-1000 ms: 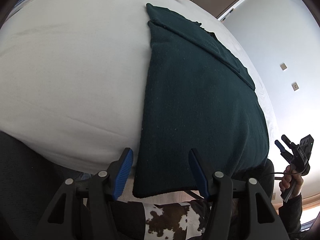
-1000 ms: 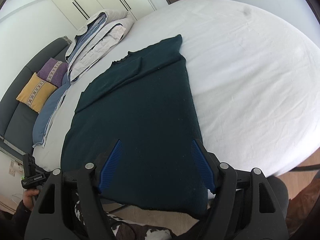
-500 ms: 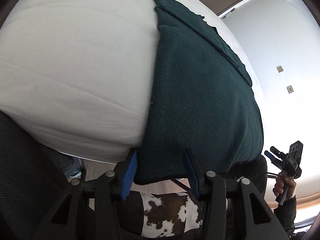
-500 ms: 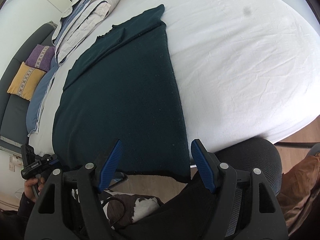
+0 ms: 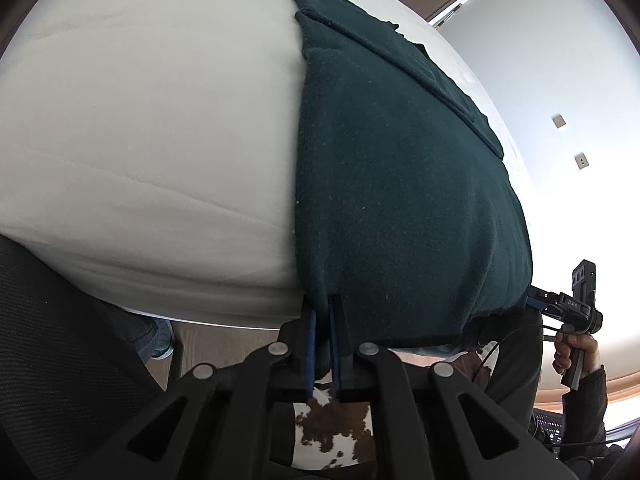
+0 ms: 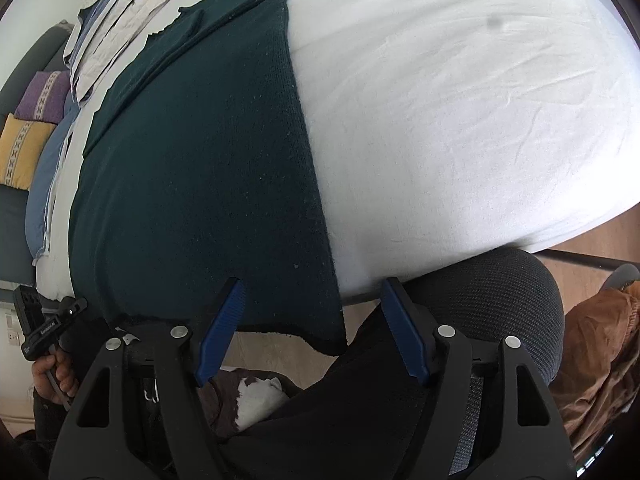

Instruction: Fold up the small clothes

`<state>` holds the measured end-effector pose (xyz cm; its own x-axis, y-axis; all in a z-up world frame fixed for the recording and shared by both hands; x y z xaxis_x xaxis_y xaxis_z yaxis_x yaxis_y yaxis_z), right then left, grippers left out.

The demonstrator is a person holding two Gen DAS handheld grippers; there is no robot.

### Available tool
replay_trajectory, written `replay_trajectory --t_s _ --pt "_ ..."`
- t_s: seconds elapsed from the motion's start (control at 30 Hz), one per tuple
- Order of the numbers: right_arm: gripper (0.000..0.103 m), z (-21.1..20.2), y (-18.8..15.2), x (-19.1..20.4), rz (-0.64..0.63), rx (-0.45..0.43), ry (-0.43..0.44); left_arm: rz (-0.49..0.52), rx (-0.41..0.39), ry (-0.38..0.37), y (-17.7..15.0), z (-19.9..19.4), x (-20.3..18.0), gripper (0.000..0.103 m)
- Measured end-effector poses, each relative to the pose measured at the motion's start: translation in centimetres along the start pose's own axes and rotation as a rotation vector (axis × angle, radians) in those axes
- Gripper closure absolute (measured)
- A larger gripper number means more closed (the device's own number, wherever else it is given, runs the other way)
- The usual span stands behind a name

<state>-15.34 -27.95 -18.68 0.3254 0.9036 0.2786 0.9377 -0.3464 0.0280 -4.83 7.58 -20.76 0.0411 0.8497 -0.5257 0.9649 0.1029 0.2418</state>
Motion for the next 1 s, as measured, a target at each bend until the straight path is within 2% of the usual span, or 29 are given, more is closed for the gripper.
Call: replay_trajectory --t_s 0.13,0.23,0.3,0.33,0.4,0.5,0.73,0.83,1.0 --pt "0.039 0.6 -0.2 0.6 -0.077 0.054 -0.033 0.007 -0.001 0.001 0.2 0.0 -0.3 0.097" --pt "0.058 0.7 -0.1 0.6 -0.096 0.075 -0.057 0.014 -0.003 0.002 0.1 -0.2 -0.3 0.097" --pt "0.077 0.4 -0.1 0.4 -0.081 0.075 -0.043 0.018 -0.002 0.006 0.1 -0.2 -0.3 0.097" --pt "0.079 0.2 -0.1 0.3 -0.075 0.072 -0.032 0.02 -0.001 0.006 0.1 -0.2 -0.3 0.097" --pt "0.092 -0.1 -0.2 0.5 -0.072 0.072 -0.021 0.027 0.0 0.009 0.1 -0.2 -0.4 0.097" --pt "0.096 -0.9 -0.3 0.9 -0.056 0.045 0.014 0.034 -0.002 0.009 0.3 -0.4 -0.6 0.097" --pt "0.097 -4.4 -0.7 1.5 0.004 -0.056 0.148 0.047 -0.034 -0.031 1.2 -2.1 -1.3 0.097" --pt "0.097 -7.0 0.0 2.5 0.026 -0.129 0.252 0.027 -0.061 -0.091 1.9 -3.5 -1.8 0.098" --pt "0.097 -10.9 2.0 5.1 0.046 -0.253 0.403 -0.065 -0.105 -0.265 3.1 -5.7 -2.8 0.098"
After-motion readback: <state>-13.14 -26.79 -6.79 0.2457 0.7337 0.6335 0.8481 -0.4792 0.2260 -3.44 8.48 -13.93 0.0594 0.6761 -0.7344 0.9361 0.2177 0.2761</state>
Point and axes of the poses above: each gripper's, at about its wrist camera, not at the fingertips, and z roughly the way its jaws point, x to its left, y to its top, the point moved 7 cm from there along z, roughly the way its jaws point, and after that the axes turned 3 degrees about -z, right-handed, at the moved point
